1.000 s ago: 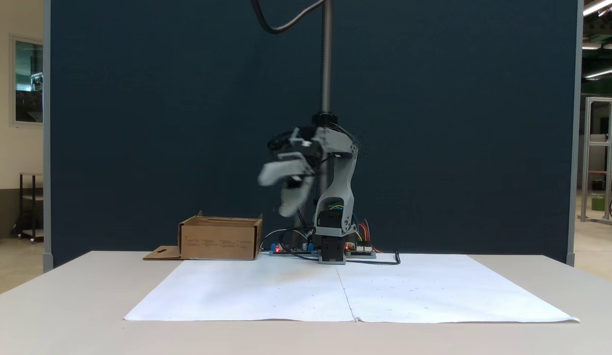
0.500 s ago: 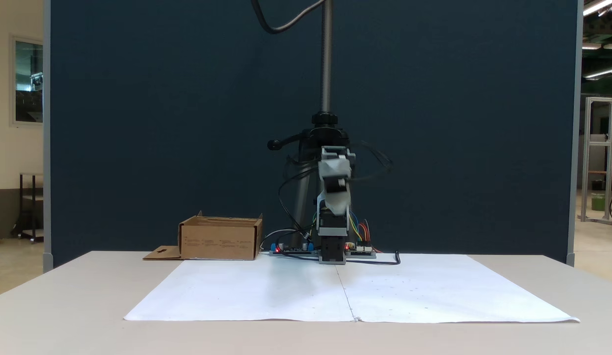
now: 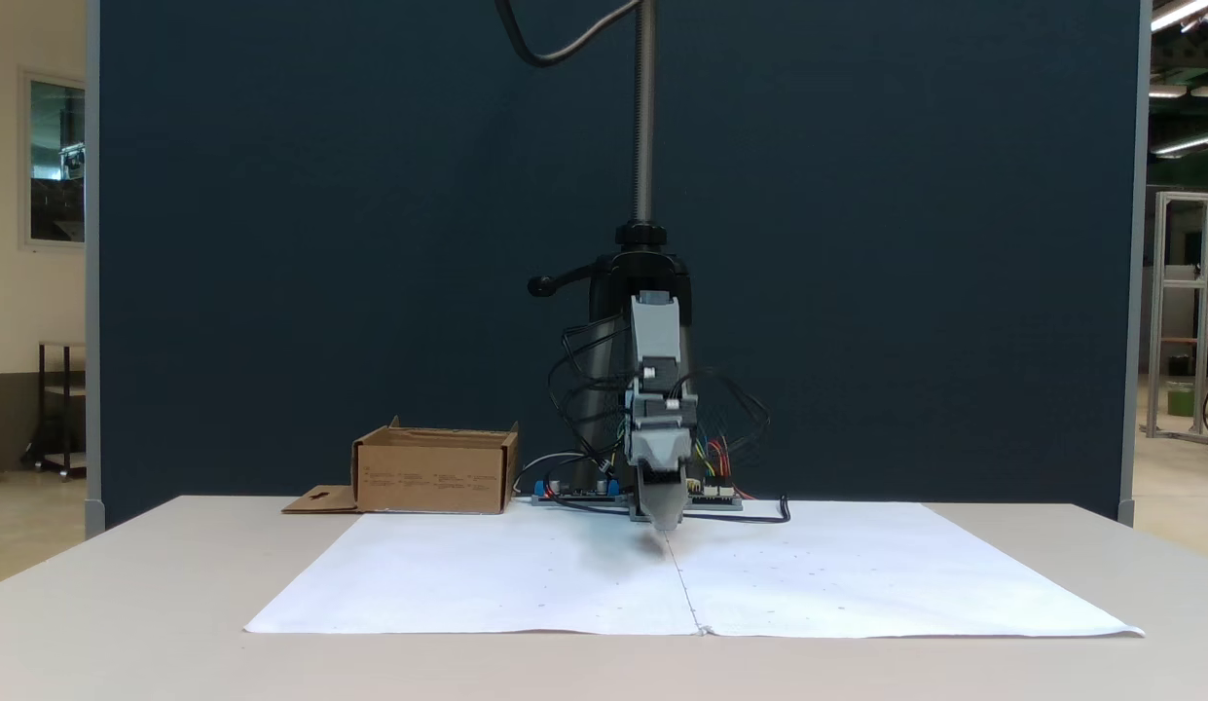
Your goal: Grasp a green dice and put it in the bin.
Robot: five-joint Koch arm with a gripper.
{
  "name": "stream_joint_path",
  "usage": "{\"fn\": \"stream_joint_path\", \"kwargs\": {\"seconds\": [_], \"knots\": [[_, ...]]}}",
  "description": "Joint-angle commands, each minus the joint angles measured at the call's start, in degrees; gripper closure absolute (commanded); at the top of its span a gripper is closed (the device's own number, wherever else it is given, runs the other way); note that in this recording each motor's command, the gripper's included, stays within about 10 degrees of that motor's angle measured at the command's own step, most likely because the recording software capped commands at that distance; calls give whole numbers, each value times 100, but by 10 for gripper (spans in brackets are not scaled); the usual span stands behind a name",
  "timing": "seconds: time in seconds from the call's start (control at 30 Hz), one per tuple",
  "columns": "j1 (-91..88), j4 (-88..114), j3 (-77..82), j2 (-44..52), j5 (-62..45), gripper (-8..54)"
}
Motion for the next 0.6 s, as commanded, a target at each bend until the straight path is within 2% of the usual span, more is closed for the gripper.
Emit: {"fn": "stream_joint_path", "kwargs": {"seconds": [0.0,0.17,0.57], "knots": [[-44,-965,158,677,-396,25],[-9,-1817,1028,677,-396,25],[62,-3118,1046,677,-387,22]]}}
